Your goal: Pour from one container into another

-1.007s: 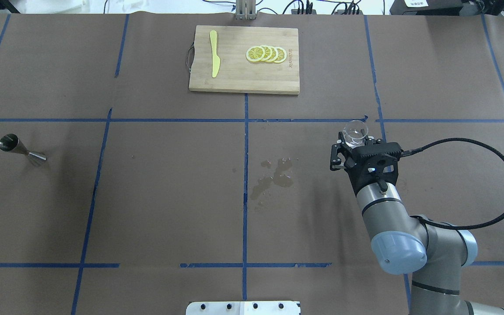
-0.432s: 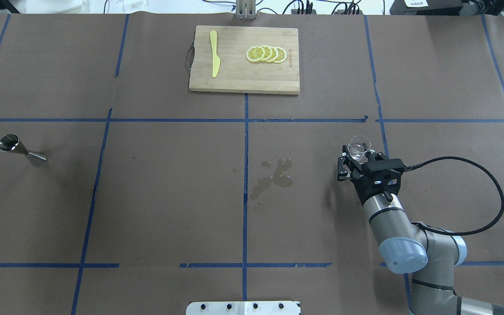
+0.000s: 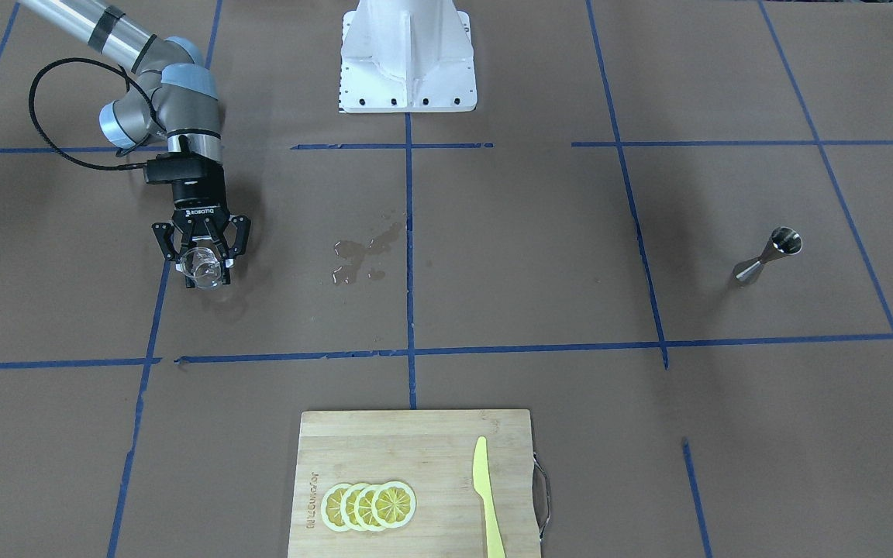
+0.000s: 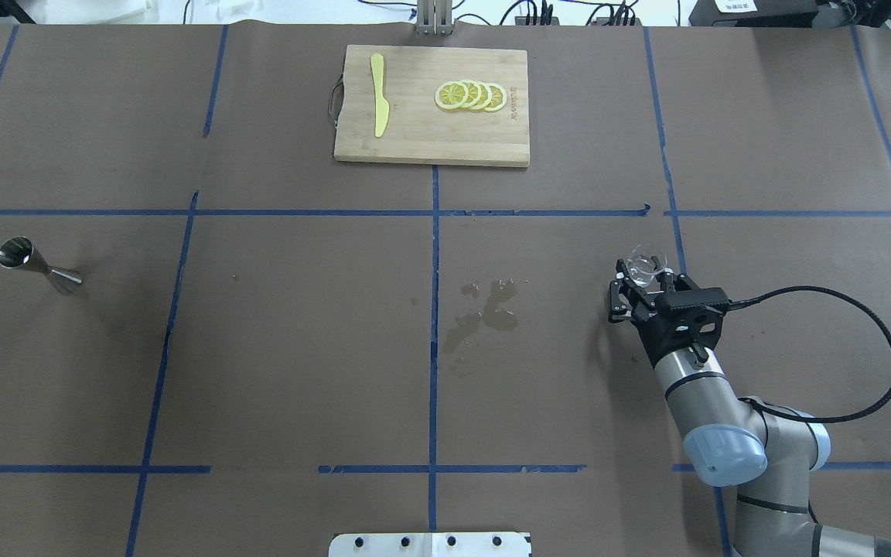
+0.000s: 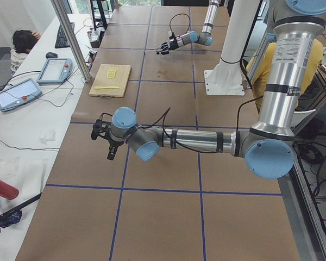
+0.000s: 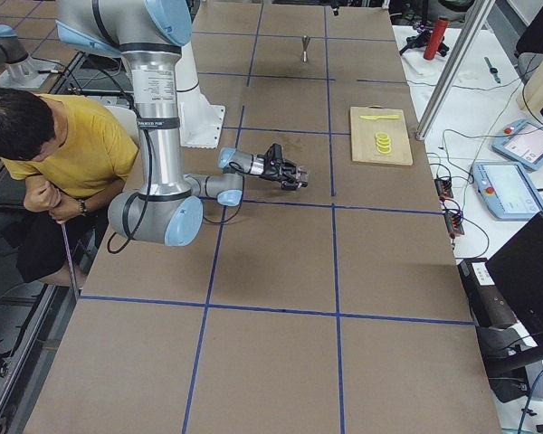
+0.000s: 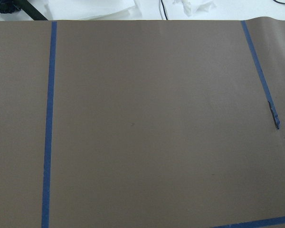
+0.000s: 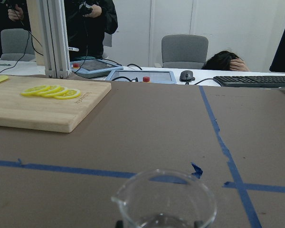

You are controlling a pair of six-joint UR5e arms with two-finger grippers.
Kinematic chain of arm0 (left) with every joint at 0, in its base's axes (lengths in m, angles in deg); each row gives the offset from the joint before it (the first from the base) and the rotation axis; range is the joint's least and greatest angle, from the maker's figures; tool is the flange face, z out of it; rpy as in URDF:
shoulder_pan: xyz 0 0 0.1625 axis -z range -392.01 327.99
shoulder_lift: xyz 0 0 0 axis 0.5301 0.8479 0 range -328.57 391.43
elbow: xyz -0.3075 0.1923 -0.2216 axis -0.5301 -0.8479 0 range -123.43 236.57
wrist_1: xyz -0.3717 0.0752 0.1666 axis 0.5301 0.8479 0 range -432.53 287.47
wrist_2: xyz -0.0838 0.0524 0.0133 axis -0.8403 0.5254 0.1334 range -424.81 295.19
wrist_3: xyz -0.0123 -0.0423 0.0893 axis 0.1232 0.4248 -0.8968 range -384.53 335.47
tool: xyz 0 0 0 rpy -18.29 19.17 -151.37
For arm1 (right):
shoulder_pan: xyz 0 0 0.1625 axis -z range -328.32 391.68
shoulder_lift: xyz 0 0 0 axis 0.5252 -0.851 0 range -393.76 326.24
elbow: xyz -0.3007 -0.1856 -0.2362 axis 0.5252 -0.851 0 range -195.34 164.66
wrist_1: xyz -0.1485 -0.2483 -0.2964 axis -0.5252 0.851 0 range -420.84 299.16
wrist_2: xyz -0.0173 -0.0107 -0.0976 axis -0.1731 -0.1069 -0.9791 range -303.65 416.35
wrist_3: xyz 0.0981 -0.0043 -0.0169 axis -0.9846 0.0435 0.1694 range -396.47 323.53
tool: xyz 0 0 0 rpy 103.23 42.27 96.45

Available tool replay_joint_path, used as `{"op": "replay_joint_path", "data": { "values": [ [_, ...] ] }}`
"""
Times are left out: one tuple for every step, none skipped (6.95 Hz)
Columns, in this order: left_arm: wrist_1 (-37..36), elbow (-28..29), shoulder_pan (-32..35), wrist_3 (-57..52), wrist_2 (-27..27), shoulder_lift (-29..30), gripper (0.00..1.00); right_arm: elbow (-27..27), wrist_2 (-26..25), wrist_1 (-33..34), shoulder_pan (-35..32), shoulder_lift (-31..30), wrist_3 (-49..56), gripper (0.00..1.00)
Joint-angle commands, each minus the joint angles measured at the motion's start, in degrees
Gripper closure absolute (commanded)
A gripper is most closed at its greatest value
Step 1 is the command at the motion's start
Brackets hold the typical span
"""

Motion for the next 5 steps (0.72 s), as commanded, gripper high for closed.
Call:
{"op": "replay_joint_path", "data": {
  "values": [
    [0.01, -0.07, 0.0, 0.09, 0.06, 0.03, 0.0, -2.12, -0.66, -0.43, -0.02, -0.03, 0.04, 1.0],
    [0.01, -0.07, 0.0, 0.18, 0.06, 0.11, 0.0, -2.83, -1.36, -0.43, -0.02, -0.21, -0.05, 1.0],
    [0.01, -0.59, 0.0, 1.22, 0.06, 0.12, 0.0, -2.84, -1.54, -0.43, -0.02, -0.39, -0.57, 1.0],
    [0.01, -1.2, 0.0, 1.67, 0.06, 0.03, 0.0, -2.84, -1.54, -0.43, -0.02, -0.3, -0.58, 1.0],
    [0.01, -1.38, 0.0, 1.85, 0.06, -0.06, 0.0, -2.75, -1.54, -0.52, -0.1, -0.39, -0.49, 1.0]
  ]
}}
